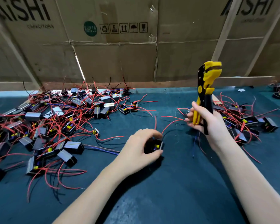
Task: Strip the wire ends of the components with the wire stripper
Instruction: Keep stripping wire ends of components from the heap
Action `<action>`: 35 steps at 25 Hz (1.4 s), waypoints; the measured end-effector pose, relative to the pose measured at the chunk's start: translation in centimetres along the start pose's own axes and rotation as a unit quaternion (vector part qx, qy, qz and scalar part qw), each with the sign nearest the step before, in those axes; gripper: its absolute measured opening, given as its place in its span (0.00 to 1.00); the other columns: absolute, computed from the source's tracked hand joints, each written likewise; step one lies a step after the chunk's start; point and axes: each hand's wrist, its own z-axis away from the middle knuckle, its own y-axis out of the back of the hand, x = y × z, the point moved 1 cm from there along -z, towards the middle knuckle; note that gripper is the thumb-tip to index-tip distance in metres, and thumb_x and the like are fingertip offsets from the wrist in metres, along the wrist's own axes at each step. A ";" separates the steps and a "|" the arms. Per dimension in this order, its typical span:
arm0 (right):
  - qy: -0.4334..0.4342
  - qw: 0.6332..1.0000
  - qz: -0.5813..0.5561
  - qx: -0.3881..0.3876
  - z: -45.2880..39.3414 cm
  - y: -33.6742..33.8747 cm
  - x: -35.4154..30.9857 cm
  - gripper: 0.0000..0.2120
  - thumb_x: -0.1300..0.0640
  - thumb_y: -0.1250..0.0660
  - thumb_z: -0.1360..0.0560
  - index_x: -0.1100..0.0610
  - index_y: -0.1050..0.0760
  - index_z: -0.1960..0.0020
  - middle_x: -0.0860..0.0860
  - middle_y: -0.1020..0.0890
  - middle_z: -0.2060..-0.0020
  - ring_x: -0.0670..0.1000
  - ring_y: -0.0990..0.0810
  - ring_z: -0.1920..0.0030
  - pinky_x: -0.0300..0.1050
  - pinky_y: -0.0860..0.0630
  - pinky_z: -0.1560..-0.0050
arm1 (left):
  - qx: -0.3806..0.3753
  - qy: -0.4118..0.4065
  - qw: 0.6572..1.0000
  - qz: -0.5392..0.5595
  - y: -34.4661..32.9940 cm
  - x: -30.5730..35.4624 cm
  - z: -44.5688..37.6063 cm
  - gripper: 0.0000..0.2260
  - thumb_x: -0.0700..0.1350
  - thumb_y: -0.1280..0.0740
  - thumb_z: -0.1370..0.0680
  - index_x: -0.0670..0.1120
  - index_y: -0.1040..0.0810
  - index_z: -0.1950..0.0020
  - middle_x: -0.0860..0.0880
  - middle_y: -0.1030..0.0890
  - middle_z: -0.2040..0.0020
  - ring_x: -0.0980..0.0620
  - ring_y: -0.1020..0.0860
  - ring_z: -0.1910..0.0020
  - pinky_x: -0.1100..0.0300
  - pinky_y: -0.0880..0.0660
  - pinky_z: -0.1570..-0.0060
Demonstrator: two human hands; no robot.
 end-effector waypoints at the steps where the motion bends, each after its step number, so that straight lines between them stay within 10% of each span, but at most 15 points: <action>1: 0.021 1.000 0.018 0.012 0.0 0.2 -0.1 0.17 0.42 0.27 0.34 0.54 0.23 0.55 0.51 0.19 0.62 0.52 0.19 0.60 0.53 0.23 0.49 | 0.018 0.016 1.000 -0.012 0.3 -0.3 0.0 0.15 0.44 0.27 0.28 0.49 0.23 0.42 0.56 0.20 0.47 0.54 0.24 0.45 0.56 0.29 0.40; 8: 0.165 0.931 0.317 0.079 1.1 -0.1 -0.2 0.19 0.39 0.25 0.35 0.50 0.26 0.55 0.43 0.22 0.66 0.37 0.26 0.64 0.27 0.33 0.62 | 0.113 0.076 0.991 -0.021 3.2 -1.2 -0.3 0.12 0.32 0.35 0.24 0.45 0.18 0.47 0.51 0.21 0.47 0.56 0.24 0.55 0.70 0.30 0.52; 14: 0.286 0.830 0.473 0.079 1.8 -0.8 -0.6 0.23 0.39 0.26 0.35 0.53 0.27 0.51 0.48 0.22 0.59 0.53 0.22 0.55 0.53 0.27 0.50 | 0.005 0.006 0.998 -0.059 3.9 -1.7 -0.2 0.07 0.37 0.26 0.27 0.45 0.14 0.51 0.51 0.16 0.53 0.54 0.20 0.51 0.58 0.26 0.45; 21: 0.348 0.694 0.622 0.104 1.1 -0.1 0.9 0.25 0.42 0.24 0.37 0.57 0.26 0.50 0.51 0.24 0.60 0.58 0.24 0.55 0.51 0.37 0.55 | 0.094 0.100 0.990 0.044 2.4 -2.3 -0.4 0.03 0.39 0.26 0.26 0.45 0.16 0.55 0.52 0.16 0.60 0.53 0.19 0.60 0.56 0.23 0.53; 31: 0.354 0.678 0.639 0.089 0.8 -0.8 2.3 0.27 0.38 0.26 0.37 0.57 0.24 0.48 0.52 0.23 0.58 0.58 0.24 0.55 0.52 0.34 0.54 | 0.129 0.153 0.974 0.105 1.5 -2.7 -0.4 0.04 0.36 0.27 0.26 0.44 0.16 0.57 0.48 0.19 0.56 0.50 0.20 0.63 0.54 0.19 0.57; 35: 0.344 0.669 0.654 0.084 0.7 -1.0 2.6 0.26 0.41 0.24 0.38 0.57 0.24 0.48 0.52 0.23 0.58 0.58 0.24 0.55 0.52 0.34 0.54 | 0.138 0.123 0.982 0.045 1.7 -2.4 -0.4 0.05 0.38 0.29 0.24 0.48 0.19 0.57 0.54 0.19 0.61 0.58 0.24 0.64 0.70 0.31 0.60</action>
